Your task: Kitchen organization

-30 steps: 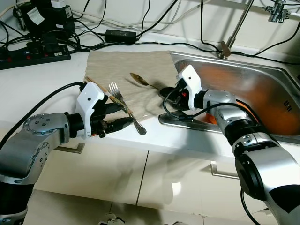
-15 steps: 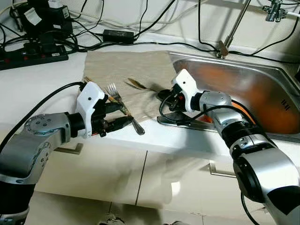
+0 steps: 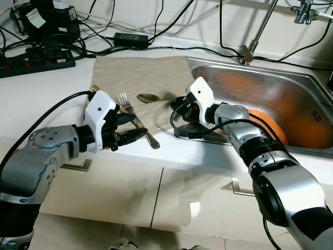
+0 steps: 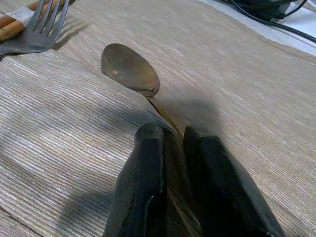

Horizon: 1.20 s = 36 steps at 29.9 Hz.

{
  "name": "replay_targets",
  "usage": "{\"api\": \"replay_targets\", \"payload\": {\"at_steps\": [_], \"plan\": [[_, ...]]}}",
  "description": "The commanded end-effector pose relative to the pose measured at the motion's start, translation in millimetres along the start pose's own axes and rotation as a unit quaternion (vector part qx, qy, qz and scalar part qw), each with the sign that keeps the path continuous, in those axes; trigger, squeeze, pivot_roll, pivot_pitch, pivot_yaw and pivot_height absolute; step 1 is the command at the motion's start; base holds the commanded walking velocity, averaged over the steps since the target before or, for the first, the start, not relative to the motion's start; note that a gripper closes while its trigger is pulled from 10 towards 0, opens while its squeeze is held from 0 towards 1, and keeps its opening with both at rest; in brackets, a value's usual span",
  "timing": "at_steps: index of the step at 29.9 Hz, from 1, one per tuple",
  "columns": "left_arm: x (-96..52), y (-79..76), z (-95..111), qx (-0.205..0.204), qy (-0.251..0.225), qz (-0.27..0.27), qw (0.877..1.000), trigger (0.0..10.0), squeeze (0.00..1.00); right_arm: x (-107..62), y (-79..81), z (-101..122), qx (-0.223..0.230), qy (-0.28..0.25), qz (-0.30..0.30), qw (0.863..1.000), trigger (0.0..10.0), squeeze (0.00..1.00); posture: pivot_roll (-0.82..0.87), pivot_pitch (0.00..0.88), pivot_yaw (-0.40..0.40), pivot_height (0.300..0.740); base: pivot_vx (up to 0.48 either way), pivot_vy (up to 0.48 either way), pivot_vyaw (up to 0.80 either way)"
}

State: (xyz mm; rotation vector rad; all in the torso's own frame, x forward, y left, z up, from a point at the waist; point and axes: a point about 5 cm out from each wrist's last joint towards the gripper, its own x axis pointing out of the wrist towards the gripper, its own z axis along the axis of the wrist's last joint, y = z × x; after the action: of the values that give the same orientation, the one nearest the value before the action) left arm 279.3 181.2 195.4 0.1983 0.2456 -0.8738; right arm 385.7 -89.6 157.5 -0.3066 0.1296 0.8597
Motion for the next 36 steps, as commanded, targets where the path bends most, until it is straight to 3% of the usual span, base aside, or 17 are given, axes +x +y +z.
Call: {"api": "replay_targets", "payload": {"at_steps": [1,6,12,17,18,19,20,22,23,24,25,28,32,33,34,35,36], "plan": [[0.8,-1.9,3,0.01,-0.002,-0.003,1.0,10.0,0.0,-4.4,-5.1,7,-0.023,-0.008,0.019,1.0,10.0,0.0,0.08,0.014,-0.111,0.74,0.0,0.0,0.0],[-1.3,-0.4,2,0.011,-0.003,0.008,1.0,10.0,0.0,-14.4,-11.3,18,-0.058,-0.02,0.07,0.996,10.0,0.0,0.08,0.01,-0.115,0.74,0.0,0.0,0.0],[0.7,1.4,2,0.011,-0.007,0.016,1.0,10.0,0.0,-22.8,-27.3,25,-0.082,-0.027,0.012,0.996,10.0,0.0,0.08,0.0,-0.114,0.74,0.0,0.0,0.0],[2.4,1.9,3,0.013,-0.012,0.019,1.0,10.0,0.0,-24.1,-28.6,22,-0.069,-0.035,-0.007,0.997,10.0,0.0,0.07,0.0,-0.111,0.74,0.0,0.0,0.0],[2.7,2.5,4,0.013,-0.015,0.021,1.0,10.0,0.0,-24.2,-28.7,22,-0.054,-0.045,-0.01,0.997,10.0,1.0,0.07,0.0,-0.112,0.74,0.0,0.0,0.0],[2.9,3.9,6,0.015,-0.019,0.024,0.999,10.0,0.0,-24.3,-30.3,26,-0.019,-0.076,-0.024,0.997,10.0,1.0,0.07,0.0,-0.11,0.74,0.0,0.0,0.0],[2.9,3.9,6,0.015,-0.019,0.024,0.999,10.0,0.0,-24.3,-30.3,26,-0.019,-0.076,-0.024,0.997,10.0,1.0,0.07,0.0,-0.11,0.74,0.0,0.0,0.0],[1.2,6.8,8,0.016,-0.024,0.032,0.999,10.0,0.0,-26.2,-34.6,46,0.038,-0.172,-0.046,0.983,10.0,1.0,0.07,0.0,-0.111,0.74,0.0,0.0,0.0],[1.2,6.8,8,0.016,-0.024,0.032,0.999,10.0,0.0,-26.2,-34.6,46,0.038,-0.172,-0.046,0.983,10.0,1.0,0.07,0.0,-0.111,0.74,0.0,0.0,0.0],[-1.8,8.4,8,0.019,-0.024,0.037,0.999,10.0,0.0,-29.0,-38.5,58,0.076,-0.23,-0.064,0.968,10.0,1.0,0.07,0.0,-0.11,0.74,0.0,0.0,0.0],[-4.9,10.3,8,0.022,-0.022,0.043,0.999,10.0,0.0,-29.6,-39.0,63,0.088,-0.246,-0.066,0.963,10.0,1.0,0.07,0.0,-0.109,0.74,0.0,0.0,0.0],[-13.7,16.9,8,0.033,-0.015,0.064,0.997,10.0,0.0,-26.9,-34.7,62,0.09,-0.232,-0.055,0.967,10.0,1.0,0.07,0.0,-0.108,0.74,0.0,0.0,0.0],[-30.0,34.0,8,0.049,-0.005,0.122,0.991,10.0,0.0,-21.5,-19.5,49,0.035,-0.164,-0.03,0.985,10.0,0.96,0.08,0.0,-0.113,0.74,0.0,0.0,0.0],[-34.3,41.9,10,0.049,-0.009,0.15,0.988,10.0,0.0,-20.0,-12.4,47,0.035,-0.157,-0.017,0.987,10.0,0.35,0.07,0.0,-0.114,0.74,0.0,0.0,0.0],[-39.8,52.2,12,0.05,-0.015,0.19,0.98,10.0,0.0,-18.1,-0.8,46,0.028,-0.151,-0.005,0.988,10.0,0.0,0.08,0.0,-0.113,0.74,0.0,0.0,0.0],[-39.8,52.2,12,0.05,-0.015,0.19,0.98,10.0,0.0,-18.1,-0.8,46,0.028,-0.151,-0.005,0.988,10.0,0.0,0.08,0.0,-0.113,0.74,0.0,0.0,0.0],[-41.3,55.4,14,0.048,-0.023,0.203,0.978,10.0,0.0,-15.9,9.7,45,0.02,-0.141,-0.002,0.99,10.0,0.0,0.07,0.0,-0.106,0.74,0.0,0.0,0.0]]}}
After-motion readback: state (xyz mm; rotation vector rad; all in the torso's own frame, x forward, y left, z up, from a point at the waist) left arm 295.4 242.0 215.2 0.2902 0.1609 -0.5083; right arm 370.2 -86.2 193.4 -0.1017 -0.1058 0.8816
